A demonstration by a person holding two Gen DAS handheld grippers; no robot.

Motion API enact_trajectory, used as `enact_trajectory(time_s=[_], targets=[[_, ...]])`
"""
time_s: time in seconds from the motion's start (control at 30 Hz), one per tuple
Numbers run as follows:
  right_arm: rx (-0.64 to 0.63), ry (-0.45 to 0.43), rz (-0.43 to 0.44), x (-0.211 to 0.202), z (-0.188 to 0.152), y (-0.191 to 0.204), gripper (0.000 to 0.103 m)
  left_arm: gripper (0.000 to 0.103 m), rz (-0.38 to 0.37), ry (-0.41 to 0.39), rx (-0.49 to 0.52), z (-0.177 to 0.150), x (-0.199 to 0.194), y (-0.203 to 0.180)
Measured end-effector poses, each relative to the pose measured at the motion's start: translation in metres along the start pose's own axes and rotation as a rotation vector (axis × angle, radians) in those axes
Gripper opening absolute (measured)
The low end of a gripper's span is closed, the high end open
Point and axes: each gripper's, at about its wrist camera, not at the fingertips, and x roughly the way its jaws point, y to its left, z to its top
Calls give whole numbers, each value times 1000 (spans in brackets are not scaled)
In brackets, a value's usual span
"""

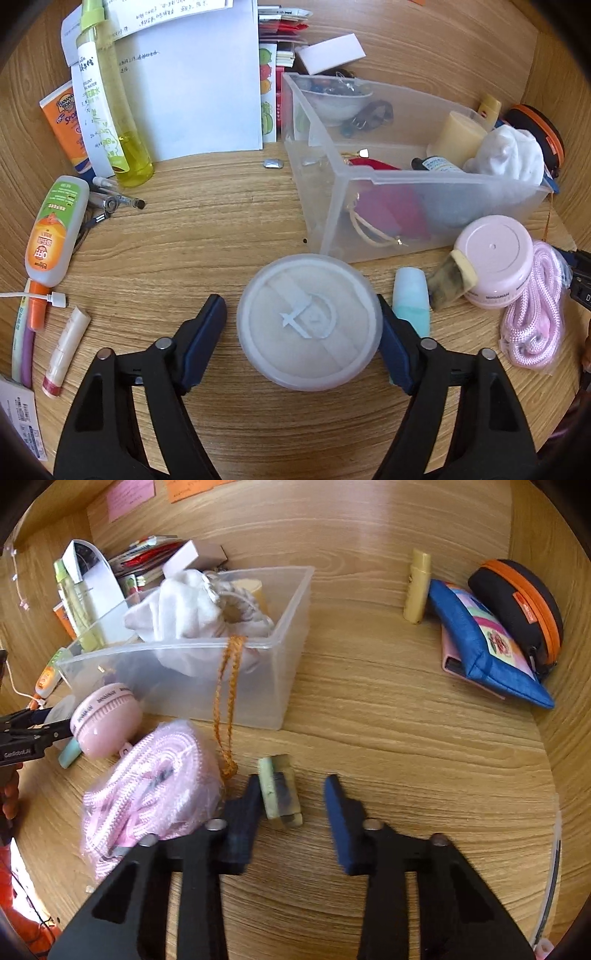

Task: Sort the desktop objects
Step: 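Grasp the white round lid with the left gripper while the right grasps the small square item, then carry the white lid and square item into the clear box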

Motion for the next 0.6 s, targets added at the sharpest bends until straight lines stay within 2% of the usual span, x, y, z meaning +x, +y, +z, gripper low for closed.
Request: enact_trajectory(time_s=[0.13,0.3,0.6], targets=[[10,0,16,0,-3,-1,15,65,-8,-3,-10,0,0,3],[32,-19,16,-7,-6,-5,15,65,0,-8,-14,1,0,5],[39,-96,10,-35,8,-5,15,65,13,-90,-89,-1,-22,24]])
